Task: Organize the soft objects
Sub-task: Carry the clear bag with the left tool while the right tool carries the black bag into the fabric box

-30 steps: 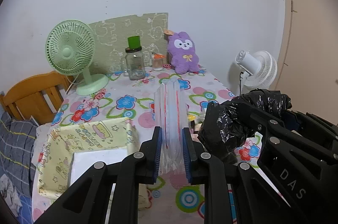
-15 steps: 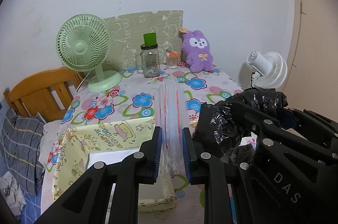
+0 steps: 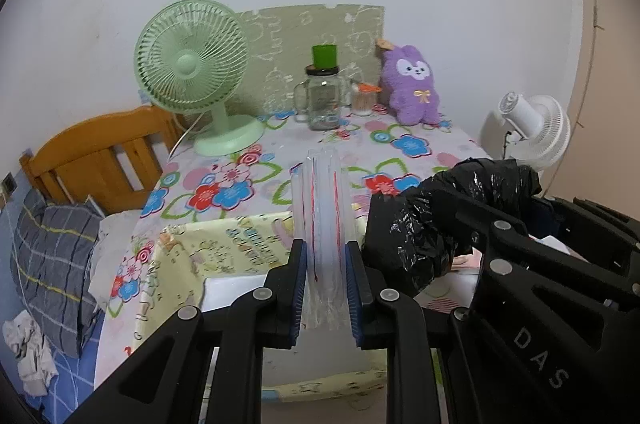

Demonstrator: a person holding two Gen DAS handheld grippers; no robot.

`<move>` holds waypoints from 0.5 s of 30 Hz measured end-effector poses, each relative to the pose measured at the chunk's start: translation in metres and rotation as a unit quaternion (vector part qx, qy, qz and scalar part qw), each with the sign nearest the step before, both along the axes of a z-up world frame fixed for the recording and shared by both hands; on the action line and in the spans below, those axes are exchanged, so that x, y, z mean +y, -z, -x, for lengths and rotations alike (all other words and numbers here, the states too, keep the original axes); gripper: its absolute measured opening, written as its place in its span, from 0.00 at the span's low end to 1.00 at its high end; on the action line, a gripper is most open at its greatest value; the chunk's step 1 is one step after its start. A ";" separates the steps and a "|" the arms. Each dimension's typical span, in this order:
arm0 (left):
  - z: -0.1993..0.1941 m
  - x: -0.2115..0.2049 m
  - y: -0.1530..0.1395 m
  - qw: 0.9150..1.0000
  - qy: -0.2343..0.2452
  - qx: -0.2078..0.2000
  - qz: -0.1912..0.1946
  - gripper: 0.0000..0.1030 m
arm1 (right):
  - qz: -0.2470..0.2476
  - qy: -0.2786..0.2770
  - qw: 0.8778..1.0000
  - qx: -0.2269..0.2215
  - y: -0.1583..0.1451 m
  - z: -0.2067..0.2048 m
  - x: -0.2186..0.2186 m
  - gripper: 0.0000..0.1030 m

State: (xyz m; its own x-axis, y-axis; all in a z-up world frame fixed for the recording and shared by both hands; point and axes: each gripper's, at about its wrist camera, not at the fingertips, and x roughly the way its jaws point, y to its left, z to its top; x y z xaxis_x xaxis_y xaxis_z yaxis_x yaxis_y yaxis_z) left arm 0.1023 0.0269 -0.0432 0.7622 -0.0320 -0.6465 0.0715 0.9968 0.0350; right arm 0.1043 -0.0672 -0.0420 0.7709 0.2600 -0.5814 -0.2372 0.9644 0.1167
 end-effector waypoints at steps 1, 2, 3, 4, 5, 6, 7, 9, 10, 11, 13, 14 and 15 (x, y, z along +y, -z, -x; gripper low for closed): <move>-0.001 0.004 0.002 1.000 -0.003 0.002 0.000 0.17 | 0.001 -0.005 1.000 0.001 0.001 -0.002 0.004 0.30; -0.002 0.007 0.003 1.000 -0.006 0.005 0.000 0.17 | 0.001 -0.008 1.000 0.002 0.001 -0.003 0.007 0.30; -0.003 0.010 0.004 1.000 -0.009 0.006 -0.001 0.17 | 0.002 -0.012 1.000 0.003 0.002 -0.005 0.011 0.30; -0.004 0.013 0.006 1.000 -0.012 0.009 -0.002 0.17 | 0.002 -0.016 1.000 0.004 0.003 -0.006 0.015 0.30; -0.005 0.016 0.007 1.000 -0.015 0.012 -0.003 0.17 | 0.002 -0.020 1.000 0.006 0.004 -0.008 0.018 0.30; -0.006 0.019 0.008 1.000 -0.017 0.014 -0.005 0.17 | 0.003 -0.023 1.000 0.008 0.005 -0.009 0.020 0.30; -0.007 0.022 0.010 1.000 -0.020 0.016 -0.008 0.17 | 0.003 -0.026 1.000 0.010 0.006 -0.011 0.024 0.30; -0.008 0.028 0.013 0.999 -0.025 0.021 -0.011 0.17 | 0.003 -0.034 0.999 0.015 0.009 -0.013 0.031 0.30; -0.009 0.031 0.015 0.999 -0.028 0.023 -0.012 0.17 | 0.004 -0.038 0.999 0.018 0.011 -0.015 0.035 0.30; -0.009 0.034 0.016 0.999 -0.031 0.025 -0.012 0.17 | 0.004 -0.040 0.999 0.020 0.013 -0.016 0.039 0.30; -0.010 0.040 0.020 0.999 -0.037 0.030 -0.011 0.17 | 0.007 -0.047 0.999 0.026 0.016 -0.020 0.046 0.30; -0.011 0.043 0.022 0.999 -0.039 0.033 -0.010 0.17 | 0.008 -0.049 0.998 0.028 0.018 -0.021 0.049 0.30; -0.011 0.045 0.024 0.998 -0.041 0.036 -0.010 0.17 | 0.009 -0.053 0.998 0.031 0.020 -0.023 0.053 0.30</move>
State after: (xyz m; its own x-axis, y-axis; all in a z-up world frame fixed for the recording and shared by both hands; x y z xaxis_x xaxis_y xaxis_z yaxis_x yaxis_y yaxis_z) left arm 0.1137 0.0718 -0.0670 0.7138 0.0421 -0.6991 -0.0079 0.9986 0.0521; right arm 0.1272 -0.0144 -0.0616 0.7028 0.3275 -0.6316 -0.3306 0.9364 0.1177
